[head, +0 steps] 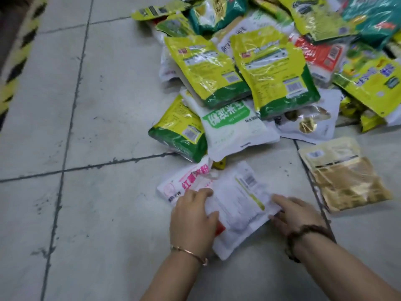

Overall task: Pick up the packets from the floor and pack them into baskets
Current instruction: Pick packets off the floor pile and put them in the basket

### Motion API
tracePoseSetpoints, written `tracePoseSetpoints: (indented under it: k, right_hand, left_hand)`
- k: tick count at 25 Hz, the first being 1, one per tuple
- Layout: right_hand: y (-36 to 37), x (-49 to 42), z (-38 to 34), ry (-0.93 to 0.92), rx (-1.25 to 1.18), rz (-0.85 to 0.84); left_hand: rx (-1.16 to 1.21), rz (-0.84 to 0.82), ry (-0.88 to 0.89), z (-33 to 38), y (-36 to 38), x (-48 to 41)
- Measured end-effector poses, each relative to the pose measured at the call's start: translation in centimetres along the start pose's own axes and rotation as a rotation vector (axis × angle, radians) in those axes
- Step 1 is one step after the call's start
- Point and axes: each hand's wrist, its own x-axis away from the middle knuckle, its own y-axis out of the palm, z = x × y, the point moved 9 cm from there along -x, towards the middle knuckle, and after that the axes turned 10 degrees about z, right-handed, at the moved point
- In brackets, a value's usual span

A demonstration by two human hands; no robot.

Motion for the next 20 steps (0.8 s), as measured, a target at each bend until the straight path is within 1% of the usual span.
tracePoseSetpoints:
  k: [1, 2, 3, 4, 6, 7, 8, 9, 10, 11, 13, 15, 17, 20]
  right_hand:
    - [0.8, 0.3, 1.1, 0.060, -0.151, -0.053]
    - [1.5, 0.7, 1.7, 0.049, -0.172, -0.096]
    - [1.9, 0.9, 1.4, -0.018, -0.128, -0.106]
    - [2.4, 1.5, 1.1, -0.080, -0.100, -0.127]
    - [3.6, 3.1, -0.3, -0.119, -0.166, -0.238]
    - [4.3, 3.9, -1.0, -0.100, -0.207, -0.322]
    - [4.7, 4.8, -2.1, -0.113, -0.208, -0.365]
    - [5.1, 5.6, -3.2, -0.159, -0.150, -0.381]
    - [5.5, 5.9, -3.9, -0.218, -0.065, -0.385]
    - [5.9, 6.0, -4.5, -0.280, 0.029, -0.372]
    - [6.7, 5.9, -5.5, -0.401, 0.221, -0.303]
    - [7.2, 4.6, -5.7, -0.493, 0.408, -0.180]
    - [8.1, 4.1, -5.8, -0.594, 0.675, -0.099]
    - [10.6, 4.7, -3.9, -0.729, 1.107, -0.085]
  left_hand:
    - [0.011, 0.013, 0.003, 0.2, -0.2, 0.3]
    - [0.014, 0.063, 0.009, 0.3, -0.3, 0.4]
    - [0.052, 0.099, -0.030, -0.1, -0.8, 0.1]
    - [0.112, 0.114, -0.110, -0.7, -1.0, 0.0]
    - [0.391, -0.048, -0.379, -1.8, -0.4, 0.3]
    - [0.593, -0.167, -0.494, -2.1, 0.6, 0.7]
    - [0.798, -0.300, -0.566, -1.5, 1.5, 1.2]
    - [0.940, -0.399, -0.597, -0.7, 2.0, 1.7]
    - [1.002, -0.443, -0.599, -0.6, 2.3, 2.1]
    - [1.015, -0.428, -0.603, -0.9, 2.4, 2.4]
    - [0.985, -0.270, -0.687, -3.2, 1.9, 2.8]
    - [0.952, -0.112, -0.785, -5.6, 1.1, 3.8]
    - [0.948, -0.017, -0.848, -7.4, 0.2, 4.9]
    - [0.931, 0.141, -0.926, -10.5, -1.3, 6.0]
